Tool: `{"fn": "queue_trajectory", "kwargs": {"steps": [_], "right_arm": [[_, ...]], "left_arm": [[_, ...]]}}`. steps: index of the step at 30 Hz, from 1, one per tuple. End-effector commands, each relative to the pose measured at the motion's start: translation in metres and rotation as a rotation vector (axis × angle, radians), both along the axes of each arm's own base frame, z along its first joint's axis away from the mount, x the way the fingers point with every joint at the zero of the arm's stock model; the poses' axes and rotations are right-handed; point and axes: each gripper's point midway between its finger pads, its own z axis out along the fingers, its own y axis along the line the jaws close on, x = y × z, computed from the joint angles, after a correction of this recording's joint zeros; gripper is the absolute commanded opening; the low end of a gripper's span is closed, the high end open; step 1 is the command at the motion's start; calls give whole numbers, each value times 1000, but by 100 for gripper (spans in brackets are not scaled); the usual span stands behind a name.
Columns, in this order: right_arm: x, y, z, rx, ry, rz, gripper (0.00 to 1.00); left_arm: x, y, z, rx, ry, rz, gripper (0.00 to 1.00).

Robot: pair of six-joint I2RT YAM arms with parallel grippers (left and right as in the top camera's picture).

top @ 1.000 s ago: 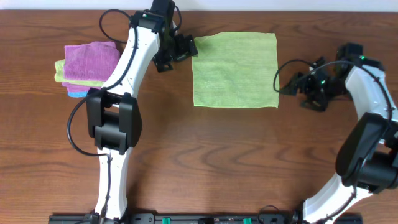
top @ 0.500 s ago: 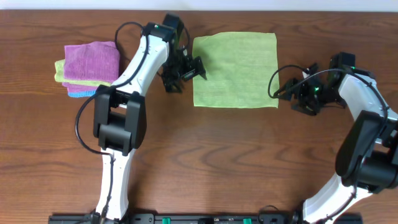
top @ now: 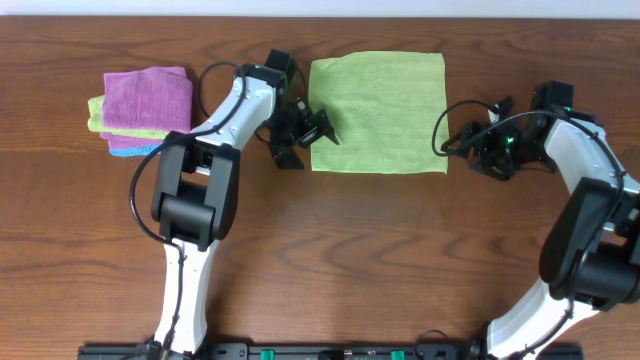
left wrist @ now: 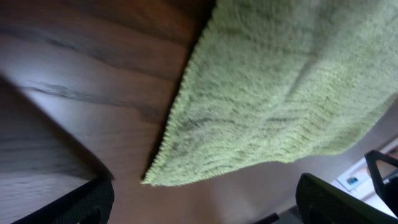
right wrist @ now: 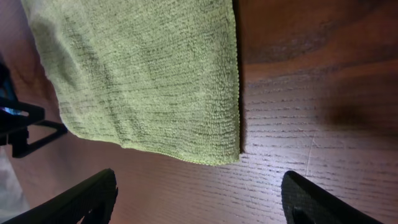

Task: Fold the cloth
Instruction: 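Move both grippers to the cloth's near left and right corners, then grasp the near corners with both grippers and lift them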

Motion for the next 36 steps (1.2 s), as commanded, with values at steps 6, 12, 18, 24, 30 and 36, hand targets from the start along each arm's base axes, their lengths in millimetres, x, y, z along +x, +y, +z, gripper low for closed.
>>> {"fn": "queue_trajectory", "kwargs": {"steps": [6,12,18,24,30,36], "right_arm": [[-4,10,-25,23,59,19,81],[-1,23,-39,28,82,34,80],[1,34,-44,6,82,53,69],[0,38,-47,-29,88,69,38],[-3,38,-48,-29,106,70,1],[-20,38,-50,-39,184,72,2]], "left_arm": [[-2,-14,-4,-23,7,19,95],[2,-17,-4,-23,-14,19,95],[4,-16,-7,-4,-29,18,59],[9,-16,-8,2,-57,19,6],[13,-11,-8,9,-70,17,6],[3,10,-12,51,-34,-12,6]]}}
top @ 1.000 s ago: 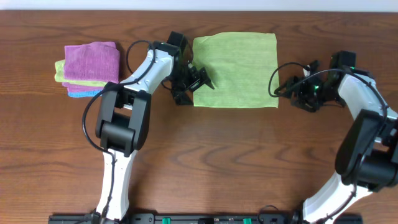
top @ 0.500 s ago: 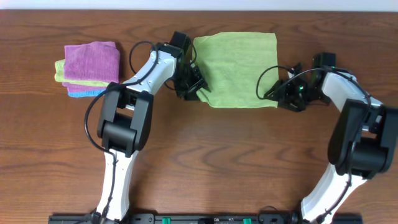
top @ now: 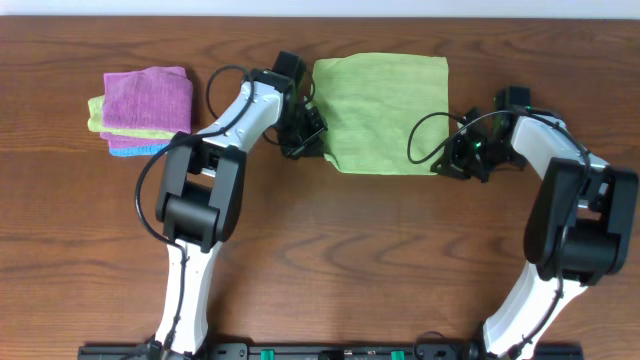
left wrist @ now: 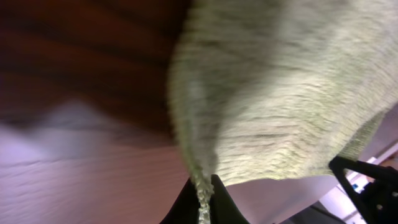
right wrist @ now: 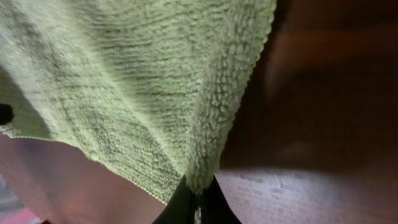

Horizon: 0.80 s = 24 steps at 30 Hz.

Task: Fold the cloth
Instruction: 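Grasp the near corners with both grippers and lift them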

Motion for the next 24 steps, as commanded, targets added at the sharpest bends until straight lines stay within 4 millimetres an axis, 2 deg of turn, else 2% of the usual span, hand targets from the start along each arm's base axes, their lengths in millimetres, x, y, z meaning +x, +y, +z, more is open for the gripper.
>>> {"fn": "queue_trajectory", "kwargs": {"steps": [1,7,16,20,24], "right_arm": [[-9,1,-5,-14,39,12,1],[-22,7,-4,-30,89,35,1],[-44,32,-4,-71,164,127,2],[-48,37,2,-79,165,148,2],[-50,32,15,-118,144,153,2]], "left_arm": [[-5,20,-7,52,7,-34,6],[-24,30,-9,91,58,-90,6],[-46,41,-9,143,130,-136,6],[-54,46,-8,158,157,-160,6],[-61,47,-6,159,184,-165,6]]}}
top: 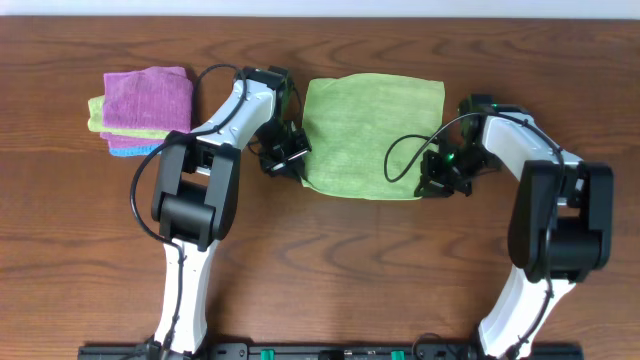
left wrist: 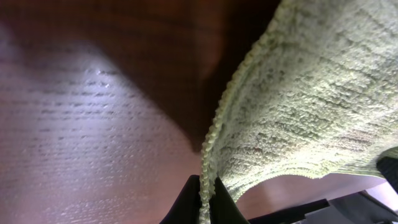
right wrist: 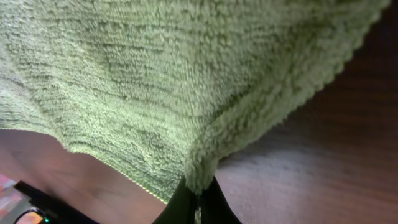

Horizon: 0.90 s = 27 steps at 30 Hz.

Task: Fold the cloth
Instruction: 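Grasp the near corners with both grippers and lift them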

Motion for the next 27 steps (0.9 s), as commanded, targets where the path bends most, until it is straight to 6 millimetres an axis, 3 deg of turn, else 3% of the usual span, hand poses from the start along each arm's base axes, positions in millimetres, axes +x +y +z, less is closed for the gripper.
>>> {"fn": "queue_trajectory", "kwargs": {"steps": [1,7,11,16,21,27], "right_arm": [[1,-5,20,-38,-61,25,2],[6,-8,43,-56,-140,39,2],[6,-8,47,-55,-156,56,1],[6,-7,47,-50,-159,63,1],[1,-5,48,-36,-145,77,2],[-11,-6,50,-32,-102,97,2]], "left_arm": [[-6,5,-1,17,14,-25,6],[-5,0,24,-32,-28,-35,6],[-1,1,71,-60,-147,-56,6],[-4,7,110,-54,-241,-66,6],[-17,12,111,10,-220,-95,6],[-54,-2,74,32,-115,-132,6]]}}
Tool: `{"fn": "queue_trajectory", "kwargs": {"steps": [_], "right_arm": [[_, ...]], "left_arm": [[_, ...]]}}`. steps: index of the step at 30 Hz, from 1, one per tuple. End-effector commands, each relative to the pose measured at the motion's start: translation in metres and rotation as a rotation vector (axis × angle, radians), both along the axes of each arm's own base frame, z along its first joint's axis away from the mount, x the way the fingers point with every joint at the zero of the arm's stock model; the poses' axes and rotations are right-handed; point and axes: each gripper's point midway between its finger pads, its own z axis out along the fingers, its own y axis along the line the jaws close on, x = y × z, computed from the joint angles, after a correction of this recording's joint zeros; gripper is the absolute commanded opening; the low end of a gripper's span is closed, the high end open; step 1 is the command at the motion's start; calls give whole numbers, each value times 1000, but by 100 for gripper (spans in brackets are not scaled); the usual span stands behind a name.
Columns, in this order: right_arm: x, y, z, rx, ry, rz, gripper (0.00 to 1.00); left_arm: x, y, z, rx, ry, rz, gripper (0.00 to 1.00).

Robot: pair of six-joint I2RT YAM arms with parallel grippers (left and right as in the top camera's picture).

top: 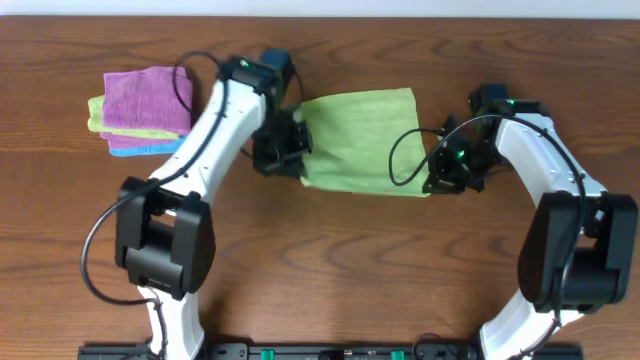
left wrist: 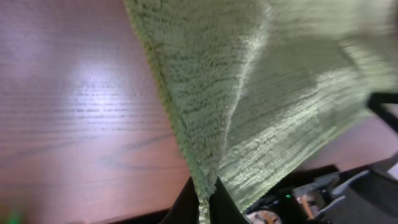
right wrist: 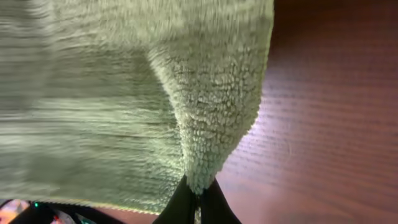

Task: Fold the cloth
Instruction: 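Grasp the near corners with both grippers and lift them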

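Note:
The green cloth (top: pixel 362 138) hangs lifted over the middle of the brown table, its near edge raised. My left gripper (top: pixel 298 165) is shut on the cloth's near left corner, and in the left wrist view the cloth (left wrist: pixel 249 74) drapes up and away from the left gripper (left wrist: pixel 203 208). My right gripper (top: pixel 432 178) is shut on the near right corner. In the right wrist view the cloth (right wrist: pixel 124 93) bunches into the right gripper (right wrist: pixel 197 205).
A stack of folded cloths (top: pixel 145 108), pink on top with green and blue below, lies at the far left of the table (top: pixel 330 270). Cables loop near both wrists.
Both grippers, still shut on the near corners, have risen and moved with the cloth. The cloth's far edge now lies nearer the front, and the cloth looks shorter from above.
At first both grippers stood open beside the flat cloth's near corners. Then each was shut on its corner. After that the near edge was raised and pulled toward the front. Now the cloth hangs lifted between the two shut grippers.

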Motion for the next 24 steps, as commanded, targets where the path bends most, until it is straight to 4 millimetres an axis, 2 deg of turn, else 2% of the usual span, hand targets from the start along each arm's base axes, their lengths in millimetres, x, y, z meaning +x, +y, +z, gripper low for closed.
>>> {"fn": "queue_trajectory", "kwargs": {"steps": [1,3,7,14,24], "right_arm": [[-5,-2,3,-9,-4,35,2],[-8,-2,8,-9,-4,38,2],[-14,-5,20,-24,-15,41,2],[-21,-7,39,-37,-44,45,2],[-26,-6,36,-37,-35,46,2]], "left_arm": [[-27,-1,-30,62,84,-19,6],[-41,-4,-41,58,124,-31,6],[-52,-2,-49,69,155,-35,6],[-50,-3,-42,57,125,-44,6],[-43,-9,-41,28,92,-42,6]]}}
